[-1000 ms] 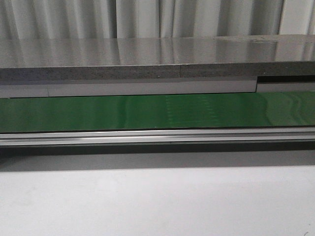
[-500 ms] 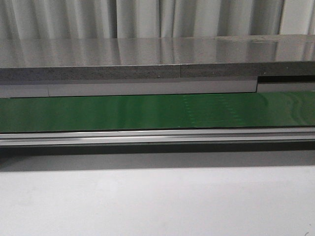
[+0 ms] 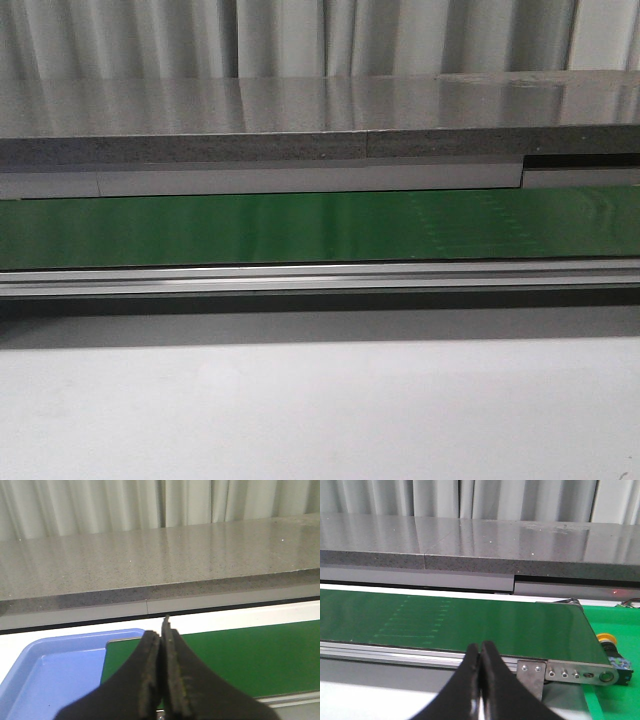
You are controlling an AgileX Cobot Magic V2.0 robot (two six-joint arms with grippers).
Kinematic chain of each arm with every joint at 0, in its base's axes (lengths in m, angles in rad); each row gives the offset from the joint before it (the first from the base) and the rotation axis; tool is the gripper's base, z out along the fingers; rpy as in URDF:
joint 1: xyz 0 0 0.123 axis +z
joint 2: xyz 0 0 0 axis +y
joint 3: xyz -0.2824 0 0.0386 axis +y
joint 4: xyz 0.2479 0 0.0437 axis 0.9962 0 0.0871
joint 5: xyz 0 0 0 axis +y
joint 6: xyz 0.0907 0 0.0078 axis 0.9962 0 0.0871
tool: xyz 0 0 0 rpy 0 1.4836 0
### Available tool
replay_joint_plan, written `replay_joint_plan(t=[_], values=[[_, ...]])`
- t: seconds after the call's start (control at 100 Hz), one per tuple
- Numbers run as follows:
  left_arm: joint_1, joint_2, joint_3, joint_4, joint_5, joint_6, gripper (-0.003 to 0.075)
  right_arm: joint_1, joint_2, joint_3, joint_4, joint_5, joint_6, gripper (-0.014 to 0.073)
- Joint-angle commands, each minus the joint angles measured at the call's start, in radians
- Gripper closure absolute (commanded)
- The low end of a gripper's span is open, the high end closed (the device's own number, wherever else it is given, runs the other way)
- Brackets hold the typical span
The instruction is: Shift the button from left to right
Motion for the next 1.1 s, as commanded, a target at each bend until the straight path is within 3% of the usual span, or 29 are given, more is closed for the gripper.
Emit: replay_joint_plan(t=[0.0, 0.36, 0.87, 1.09], values=[[-0.011, 0.007, -0.027, -0.003, -0.084, -0.001, 0.074, -0.002, -0.022, -0.014, -0.008, -0.08, 0.001, 0.0661], [-0.011, -0.007, 0.003, 0.067, -0.165, -0.003, 0.074, -0.002, -0.022, -0.014, -0.008, -0.08, 0.001, 0.0661], [-0.011, -0.318, 0.265, 0.085, -0.181, -0.071, 0.074, -0.002, -0.022, -0.014, -0.008, -0.08, 0.001, 0.0661], [-0.011, -0.331, 0.324, 0.094, -0.211, -0.123, 0.074, -0.002, -0.022, -0.014, -0.008, -0.08, 0.001, 0.0661]])
